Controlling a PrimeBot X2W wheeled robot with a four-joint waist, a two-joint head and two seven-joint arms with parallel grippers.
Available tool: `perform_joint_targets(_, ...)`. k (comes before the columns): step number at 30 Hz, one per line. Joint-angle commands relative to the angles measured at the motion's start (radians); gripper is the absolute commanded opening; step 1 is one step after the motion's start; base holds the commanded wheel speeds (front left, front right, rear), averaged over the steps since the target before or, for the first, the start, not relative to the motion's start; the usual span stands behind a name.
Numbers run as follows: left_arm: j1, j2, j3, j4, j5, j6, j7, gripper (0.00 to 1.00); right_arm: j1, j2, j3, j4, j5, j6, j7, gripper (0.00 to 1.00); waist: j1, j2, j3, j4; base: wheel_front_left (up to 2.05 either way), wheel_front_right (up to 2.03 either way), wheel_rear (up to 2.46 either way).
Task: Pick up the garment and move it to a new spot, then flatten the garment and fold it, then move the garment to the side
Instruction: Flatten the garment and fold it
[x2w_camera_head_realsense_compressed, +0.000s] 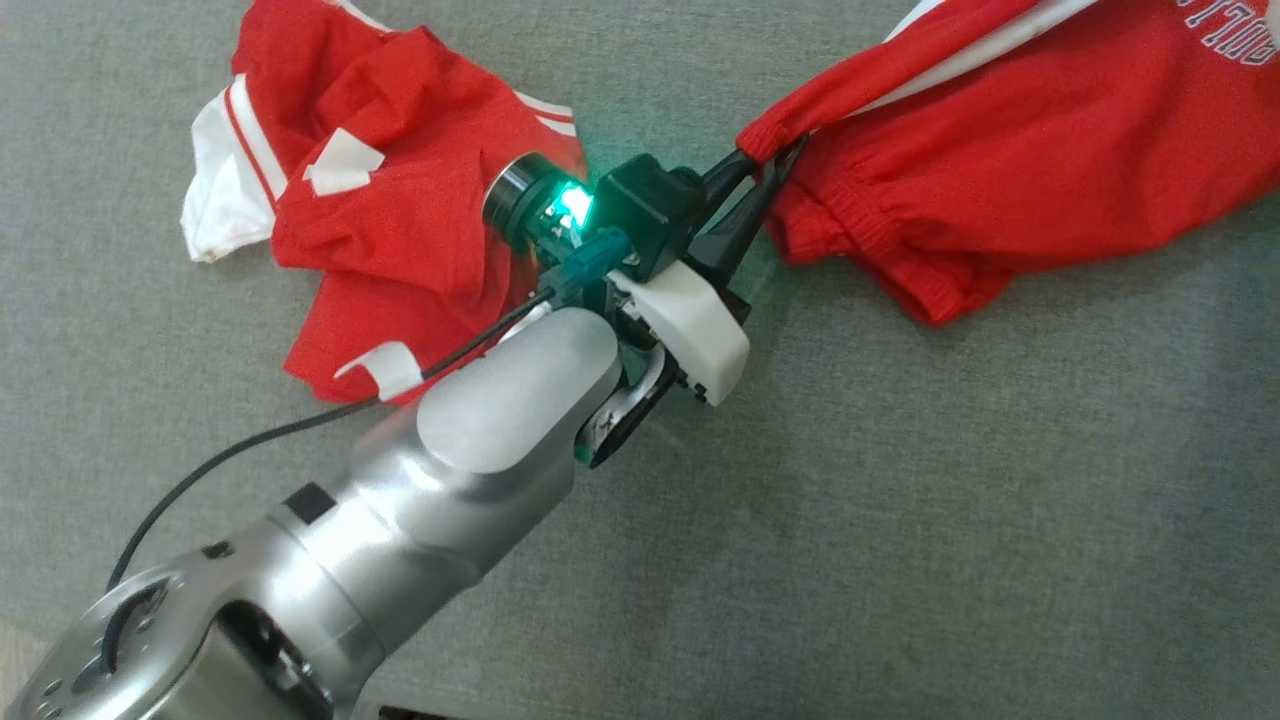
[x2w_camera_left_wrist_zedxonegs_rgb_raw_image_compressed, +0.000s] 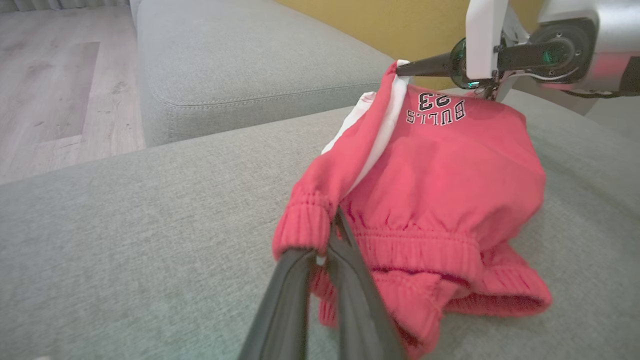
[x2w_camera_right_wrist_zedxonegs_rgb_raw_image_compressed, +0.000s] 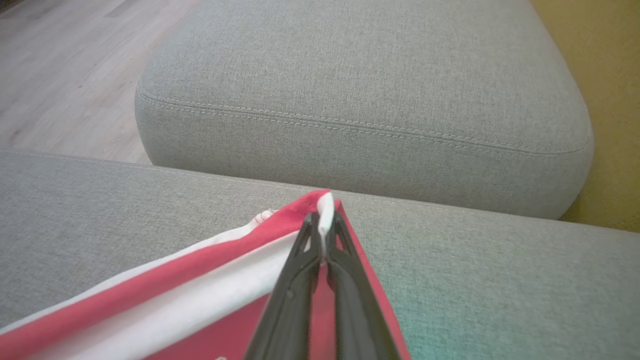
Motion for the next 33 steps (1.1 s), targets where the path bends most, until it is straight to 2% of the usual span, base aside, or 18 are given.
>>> perform_joint_targets(1,-0.042,0.009,0.025,-0.015,0.001,-0.001,-0.008,0.0,-0.03,0.008,0.005,-0.019,-0.009,-0.001,-0.013,0.0,-0.0001,0.0,0.004,0.005,0.0,0.0,0.0)
perform_joint_targets(2,-0.044,0.006,0.025,-0.01,-0.001,-0.002,-0.01,0.0,-0.036,0.007,0.004,-0.01,-0.011,-0.001,-0.024,0.37,-0.0001,0.0,0.006,0.007,0.0,0.0,0.0)
perform_joint_targets(3,-0.046,0.004,0.025,-0.005,-0.003,-0.003,-0.011,0.0,-0.042,0.008,-0.003,0.001,-0.01,-0.001,-0.033,1.0,-0.0001,0.0,0.007,0.008,0.0,0.0,0.0)
perform_joint_targets(4,-0.047,0.001,0.026,0.0,-0.005,-0.001,-0.014,0.05,-0.048,0.01,-0.005,0.013,-0.012,-0.001,-0.039,1.0,-0.0001,0.0,0.008,0.008,0.0,0.0,0.0)
perform_joint_targets(5,-0.048,-0.001,0.027,0.005,-0.006,0.001,-0.017,0.84,-0.053,0.011,-0.007,0.022,-0.016,-0.001,-0.049,1.0,-0.0001,0.0,0.008,0.008,0.0,0.0,0.0)
perform_joint_targets(6,-0.047,-0.002,0.03,0.012,-0.009,0.004,-0.02,1.0,-0.059,0.013,-0.008,0.031,-0.02,-0.001,-0.058,1.0,-0.0001,0.0,0.007,0.006,0.0,0.0,0.0)
perform_joint_targets(9,-0.044,-0.004,0.035,0.032,-0.016,0.012,-0.024,1.0,-0.069,0.019,-0.012,0.051,-0.026,-0.001,-0.096,1.0,-0.0001,0.0,-0.004,-0.003,0.0,0.0,0.0)
perform_joint_targets(14,-0.038,0.004,0.054,0.046,-0.018,0.051,-0.042,1.0,-0.07,0.03,-0.033,0.075,0.002,-0.001,-0.165,1.0,-0.0001,0.0,-0.042,-0.025,0.0,0.0,0.0)
perform_joint_targets(20,0.005,0.041,0.087,0.049,-0.045,0.076,-0.06,1.0,-0.011,0.041,0.01,0.035,0.07,-0.001,-0.249,1.0,-0.0001,0.0,-0.137,-0.071,0.0,0.0,0.0)
perform_joint_targets(27,0.08,0.105,0.168,-0.002,-0.068,0.135,-0.101,1.0,0.125,0.066,0.014,-0.06,0.231,-0.001,-0.313,1.0,-0.0001,0.0,-0.252,-0.125,0.0,0.0,0.0)
perform_joint_targets(33,0.172,0.158,0.256,-0.077,-0.044,0.184,-0.113,1.0,0.271,0.078,0.078,-0.194,0.29,-0.001,-0.334,1.0,-0.0001,0.0,-0.318,-0.16,0.0,0.0,0.0)
